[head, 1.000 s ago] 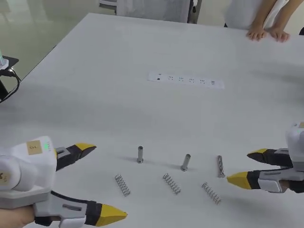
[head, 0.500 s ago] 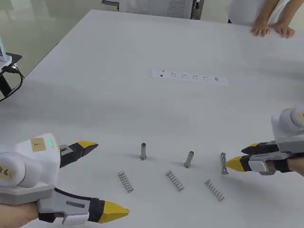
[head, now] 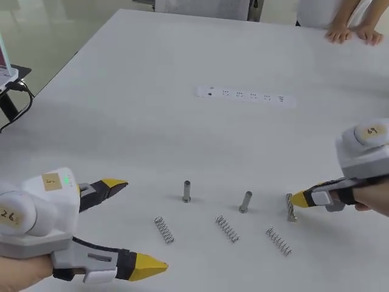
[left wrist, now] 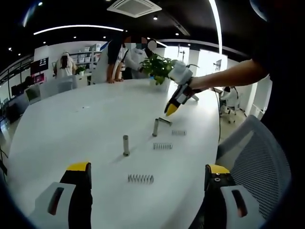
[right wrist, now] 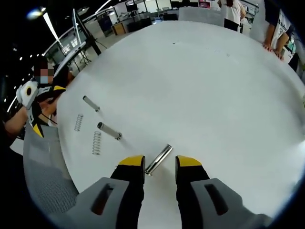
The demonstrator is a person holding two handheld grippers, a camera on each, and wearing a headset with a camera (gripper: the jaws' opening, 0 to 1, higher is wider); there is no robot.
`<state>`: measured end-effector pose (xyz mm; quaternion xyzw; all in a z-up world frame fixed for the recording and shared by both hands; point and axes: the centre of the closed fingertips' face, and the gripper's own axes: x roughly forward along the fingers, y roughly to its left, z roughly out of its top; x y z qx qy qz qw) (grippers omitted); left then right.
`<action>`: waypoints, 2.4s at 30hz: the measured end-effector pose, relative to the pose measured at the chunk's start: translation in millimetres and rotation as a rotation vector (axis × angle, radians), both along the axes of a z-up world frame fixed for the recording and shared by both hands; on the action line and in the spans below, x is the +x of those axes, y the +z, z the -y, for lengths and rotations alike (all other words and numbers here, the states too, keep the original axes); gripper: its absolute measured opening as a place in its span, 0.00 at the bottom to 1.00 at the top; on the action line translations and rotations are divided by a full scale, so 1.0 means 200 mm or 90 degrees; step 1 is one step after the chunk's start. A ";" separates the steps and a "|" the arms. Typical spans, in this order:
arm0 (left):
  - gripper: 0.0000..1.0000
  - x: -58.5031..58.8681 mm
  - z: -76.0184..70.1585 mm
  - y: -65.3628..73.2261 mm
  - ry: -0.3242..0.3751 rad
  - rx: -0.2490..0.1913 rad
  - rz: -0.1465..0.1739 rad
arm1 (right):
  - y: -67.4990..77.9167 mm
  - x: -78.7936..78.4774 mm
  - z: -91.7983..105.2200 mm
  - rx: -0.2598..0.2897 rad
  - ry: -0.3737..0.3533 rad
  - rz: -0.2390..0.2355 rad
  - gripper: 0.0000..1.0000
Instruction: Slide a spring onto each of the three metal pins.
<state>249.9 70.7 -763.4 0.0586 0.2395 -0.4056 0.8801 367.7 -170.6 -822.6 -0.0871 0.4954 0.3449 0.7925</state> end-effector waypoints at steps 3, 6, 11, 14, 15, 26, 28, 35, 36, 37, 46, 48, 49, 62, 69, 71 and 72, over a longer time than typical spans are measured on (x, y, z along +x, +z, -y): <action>0.95 0.00 0.00 0.00 0.001 0.001 0.000 | -0.02 0.01 -0.01 -0.006 -0.015 -0.020 0.21; 0.95 0.01 0.00 -0.01 0.000 0.001 0.000 | -0.04 0.02 -0.01 -0.015 -0.030 -0.037 0.19; 0.95 0.00 0.00 -0.01 0.003 0.000 -0.002 | -0.07 0.02 -0.01 -0.018 -0.055 -0.061 0.18; 0.94 0.00 -0.01 -0.02 0.005 0.002 -0.006 | -0.08 0.02 -0.01 -0.024 -0.071 -0.076 0.16; 0.94 0.00 -0.02 -0.03 0.006 0.003 -0.007 | -0.09 0.04 -0.01 -0.027 -0.073 -0.078 0.16; 0.94 -0.01 -0.03 -0.03 0.014 -0.004 -0.011 | -0.14 0.09 0.01 -0.049 -0.081 -0.097 0.14; 0.94 -0.01 -0.03 -0.03 0.015 -0.006 -0.013 | -0.14 0.10 0.02 -0.058 -0.086 -0.094 0.15; 0.93 -0.01 -0.02 -0.04 0.021 -0.016 -0.014 | -0.16 0.10 0.03 -0.073 -0.096 -0.106 0.12; 0.93 -0.01 -0.02 -0.04 0.021 -0.016 -0.014 | -0.16 0.09 0.02 -0.075 -0.095 -0.108 0.12; 0.93 -0.01 -0.02 -0.04 0.020 -0.015 -0.014 | -0.16 0.10 0.02 -0.078 -0.097 -0.109 0.12; 0.93 -0.01 -0.03 -0.04 0.023 -0.013 -0.015 | -0.19 0.08 0.02 -0.109 -0.087 -0.112 0.09; 0.93 -0.01 -0.03 -0.05 0.021 -0.012 -0.016 | -0.18 0.08 0.02 -0.110 -0.088 -0.113 0.09; 0.93 -0.01 -0.03 -0.05 0.021 -0.011 -0.016 | -0.18 0.08 0.02 -0.111 -0.088 -0.112 0.09; 0.93 -0.02 -0.02 -0.06 0.015 -0.005 -0.019 | -0.17 0.04 0.02 -0.137 -0.046 -0.088 0.05; 0.93 -0.02 -0.02 -0.07 0.011 -0.004 -0.022 | -0.17 0.03 0.02 -0.127 -0.043 -0.073 0.05; 0.93 -0.03 -0.02 -0.07 0.010 -0.002 -0.024 | -0.16 0.02 0.03 -0.122 -0.044 -0.073 0.05; 0.93 -0.03 -0.02 -0.07 0.009 -0.002 -0.023 | -0.16 0.01 0.03 -0.118 -0.044 -0.073 0.05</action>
